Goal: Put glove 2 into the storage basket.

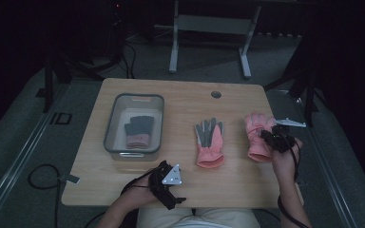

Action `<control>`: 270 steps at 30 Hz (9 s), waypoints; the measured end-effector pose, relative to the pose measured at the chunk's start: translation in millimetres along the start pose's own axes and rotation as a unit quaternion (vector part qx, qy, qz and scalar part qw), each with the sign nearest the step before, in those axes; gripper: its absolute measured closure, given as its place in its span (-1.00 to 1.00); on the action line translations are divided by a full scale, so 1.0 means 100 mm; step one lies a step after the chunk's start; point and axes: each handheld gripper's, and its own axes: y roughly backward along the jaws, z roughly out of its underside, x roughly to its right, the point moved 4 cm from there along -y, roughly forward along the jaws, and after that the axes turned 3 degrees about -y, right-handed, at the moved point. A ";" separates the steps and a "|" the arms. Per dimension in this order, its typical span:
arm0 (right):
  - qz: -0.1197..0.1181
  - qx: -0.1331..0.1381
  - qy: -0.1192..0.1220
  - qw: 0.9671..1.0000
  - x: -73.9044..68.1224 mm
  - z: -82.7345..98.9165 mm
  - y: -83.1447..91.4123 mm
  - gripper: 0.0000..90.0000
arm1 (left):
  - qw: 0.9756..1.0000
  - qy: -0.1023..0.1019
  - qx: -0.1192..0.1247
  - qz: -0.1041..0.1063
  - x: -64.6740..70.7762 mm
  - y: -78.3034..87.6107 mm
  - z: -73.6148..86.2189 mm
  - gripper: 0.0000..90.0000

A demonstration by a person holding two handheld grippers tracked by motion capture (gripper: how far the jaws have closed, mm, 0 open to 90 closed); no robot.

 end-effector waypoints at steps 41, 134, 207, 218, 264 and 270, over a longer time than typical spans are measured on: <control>-0.082 0.008 0.057 0.995 -1.65 -0.32 0.14 0.96 | 1.000 -0.009 0.009 -0.007 0.03 0.05 -0.03 -0.98; -0.153 -0.001 0.142 0.978 -1.31 -0.34 -0.29 0.46 | 0.971 0.189 -0.004 -0.150 -1.35 -0.12 -1.17 -0.72; -0.277 -0.055 0.013 0.959 -1.08 -0.26 -0.43 0.46 | 0.942 0.333 0.044 0.019 -1.57 -0.16 -1.19 0.69; -0.286 -0.023 0.030 0.958 -1.30 -0.60 -0.24 0.45 | 0.944 0.325 0.060 -0.011 -1.66 0.28 -1.30 0.69; -0.353 -0.045 0.160 0.921 -3.06 -1.40 -0.43 0.45 | 0.901 0.401 0.101 -0.131 -1.89 1.75 -0.34 0.69; -0.355 -0.063 0.184 0.914 -3.31 -1.40 -0.54 0.45 | 0.890 0.420 0.104 -0.142 -1.89 1.83 -0.12 0.69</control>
